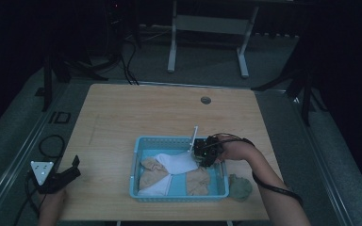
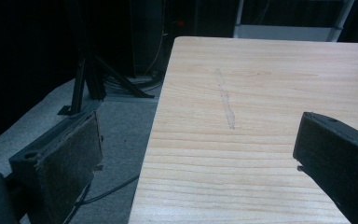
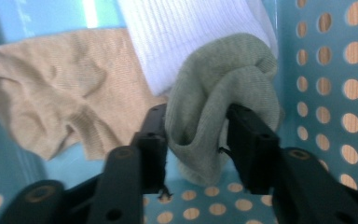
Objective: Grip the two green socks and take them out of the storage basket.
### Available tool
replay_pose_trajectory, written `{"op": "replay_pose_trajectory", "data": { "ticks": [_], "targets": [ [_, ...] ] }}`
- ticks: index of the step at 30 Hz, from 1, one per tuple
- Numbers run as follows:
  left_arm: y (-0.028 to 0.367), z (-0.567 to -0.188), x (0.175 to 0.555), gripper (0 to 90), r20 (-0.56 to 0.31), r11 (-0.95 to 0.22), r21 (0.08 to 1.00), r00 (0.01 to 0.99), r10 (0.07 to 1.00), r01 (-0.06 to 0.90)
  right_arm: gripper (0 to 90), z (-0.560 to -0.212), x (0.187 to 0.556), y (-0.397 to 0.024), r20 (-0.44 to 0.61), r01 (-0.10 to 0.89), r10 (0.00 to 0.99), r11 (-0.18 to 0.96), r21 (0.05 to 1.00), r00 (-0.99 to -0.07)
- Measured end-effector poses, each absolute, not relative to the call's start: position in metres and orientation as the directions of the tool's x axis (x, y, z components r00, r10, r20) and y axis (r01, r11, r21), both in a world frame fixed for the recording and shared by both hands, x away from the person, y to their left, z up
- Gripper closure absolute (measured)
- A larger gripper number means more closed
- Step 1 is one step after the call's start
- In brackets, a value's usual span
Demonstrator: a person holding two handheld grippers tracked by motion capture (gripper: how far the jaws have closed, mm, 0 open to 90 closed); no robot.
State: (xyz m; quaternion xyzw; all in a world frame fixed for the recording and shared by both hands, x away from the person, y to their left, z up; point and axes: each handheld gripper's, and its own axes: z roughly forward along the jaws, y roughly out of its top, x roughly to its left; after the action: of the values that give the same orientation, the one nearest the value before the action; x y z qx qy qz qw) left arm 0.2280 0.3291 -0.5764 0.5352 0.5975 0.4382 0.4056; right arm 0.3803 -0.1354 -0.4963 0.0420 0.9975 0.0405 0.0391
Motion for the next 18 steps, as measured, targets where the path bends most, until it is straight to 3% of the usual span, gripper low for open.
{"op": "replay_pose_trajectory", "data": {
  "ticks": [5, 18],
  "targets": [
    [0.329, -0.576, 0.228, 1.4, -0.015, 0.043, 0.958, -0.100, 0.995, 0.285, 82.4, -0.492, 0.381, -0.136, -0.086, 0.082, 0.090, 0.992, 0.093, -0.992],
    [0.329, -0.576, 0.228, 1.4, -0.014, 0.042, 0.958, -0.101, 0.995, 0.285, 84.4, -0.441, 0.370, -0.141, -0.132, 0.058, 0.078, 0.987, 0.152, -0.988]
  ]
}}
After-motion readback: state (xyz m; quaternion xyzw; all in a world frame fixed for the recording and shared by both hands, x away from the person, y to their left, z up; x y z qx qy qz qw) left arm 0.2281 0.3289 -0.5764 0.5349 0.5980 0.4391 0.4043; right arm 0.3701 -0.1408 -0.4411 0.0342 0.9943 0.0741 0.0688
